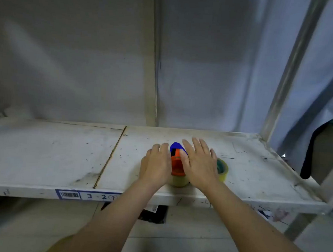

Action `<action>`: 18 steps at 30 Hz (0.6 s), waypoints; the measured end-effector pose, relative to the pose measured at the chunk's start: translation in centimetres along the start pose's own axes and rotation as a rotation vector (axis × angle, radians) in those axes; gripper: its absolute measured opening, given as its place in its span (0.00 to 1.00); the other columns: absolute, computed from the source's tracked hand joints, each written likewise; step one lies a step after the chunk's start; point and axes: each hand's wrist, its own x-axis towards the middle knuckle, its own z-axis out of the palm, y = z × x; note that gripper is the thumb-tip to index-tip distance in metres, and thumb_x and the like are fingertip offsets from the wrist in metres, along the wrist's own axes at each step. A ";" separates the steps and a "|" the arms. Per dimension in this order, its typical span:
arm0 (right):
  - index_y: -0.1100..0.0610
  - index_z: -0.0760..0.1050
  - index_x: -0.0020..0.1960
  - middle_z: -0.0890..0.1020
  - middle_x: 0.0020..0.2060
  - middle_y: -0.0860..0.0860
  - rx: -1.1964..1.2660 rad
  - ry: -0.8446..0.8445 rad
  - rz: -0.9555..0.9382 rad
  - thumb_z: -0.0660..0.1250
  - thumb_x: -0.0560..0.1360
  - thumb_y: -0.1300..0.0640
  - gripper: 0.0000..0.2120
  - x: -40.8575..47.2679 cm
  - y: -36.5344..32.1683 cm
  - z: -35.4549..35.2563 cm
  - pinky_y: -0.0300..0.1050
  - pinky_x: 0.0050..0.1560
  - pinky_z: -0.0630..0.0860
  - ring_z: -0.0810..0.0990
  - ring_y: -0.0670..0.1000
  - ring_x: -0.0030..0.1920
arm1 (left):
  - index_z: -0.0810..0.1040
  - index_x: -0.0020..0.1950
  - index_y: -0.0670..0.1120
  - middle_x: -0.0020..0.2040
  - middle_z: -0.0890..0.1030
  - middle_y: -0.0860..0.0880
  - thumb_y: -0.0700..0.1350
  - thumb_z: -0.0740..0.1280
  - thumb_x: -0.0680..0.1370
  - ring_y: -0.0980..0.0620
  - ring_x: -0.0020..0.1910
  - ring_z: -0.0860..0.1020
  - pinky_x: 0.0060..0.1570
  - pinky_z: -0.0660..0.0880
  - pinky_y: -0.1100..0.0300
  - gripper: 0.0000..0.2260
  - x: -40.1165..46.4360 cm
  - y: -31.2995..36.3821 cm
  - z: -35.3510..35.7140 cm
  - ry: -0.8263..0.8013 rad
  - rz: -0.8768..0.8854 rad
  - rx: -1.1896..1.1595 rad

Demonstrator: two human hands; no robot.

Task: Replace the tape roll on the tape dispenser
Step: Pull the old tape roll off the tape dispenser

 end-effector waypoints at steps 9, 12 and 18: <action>0.53 0.58 0.75 0.67 0.74 0.50 -0.038 -0.167 -0.087 0.53 0.76 0.36 0.33 -0.5 0.2 0.5 0.62 0.73 0.57 0.61 0.53 0.74 | 0.64 0.72 0.48 0.63 0.74 0.45 0.44 0.55 0.80 0.44 0.59 0.74 0.56 0.73 0.49 0.19 -0.6 -1.4 1.8 -0.182 -0.006 -0.069; 0.54 0.58 0.75 0.69 0.72 0.51 -0.068 -0.219 -0.102 0.60 0.72 0.37 0.37 0.0 0.2 0.9 0.59 0.70 0.61 0.65 0.54 0.71 | 0.64 0.71 0.47 0.62 0.75 0.44 0.41 0.58 0.78 0.44 0.59 0.74 0.57 0.73 0.50 0.21 -0.1 -1.5 2.3 -0.210 -0.022 -0.099; 0.53 0.64 0.69 0.76 0.63 0.51 -0.158 -0.229 -0.147 0.60 0.67 0.34 0.37 1.5 0.0 2.6 0.55 0.60 0.67 0.70 0.55 0.62 | 0.65 0.69 0.43 0.62 0.77 0.43 0.43 0.56 0.81 0.44 0.58 0.76 0.53 0.71 0.56 0.17 0.9 -1.9 3.5 -0.217 -0.174 -0.293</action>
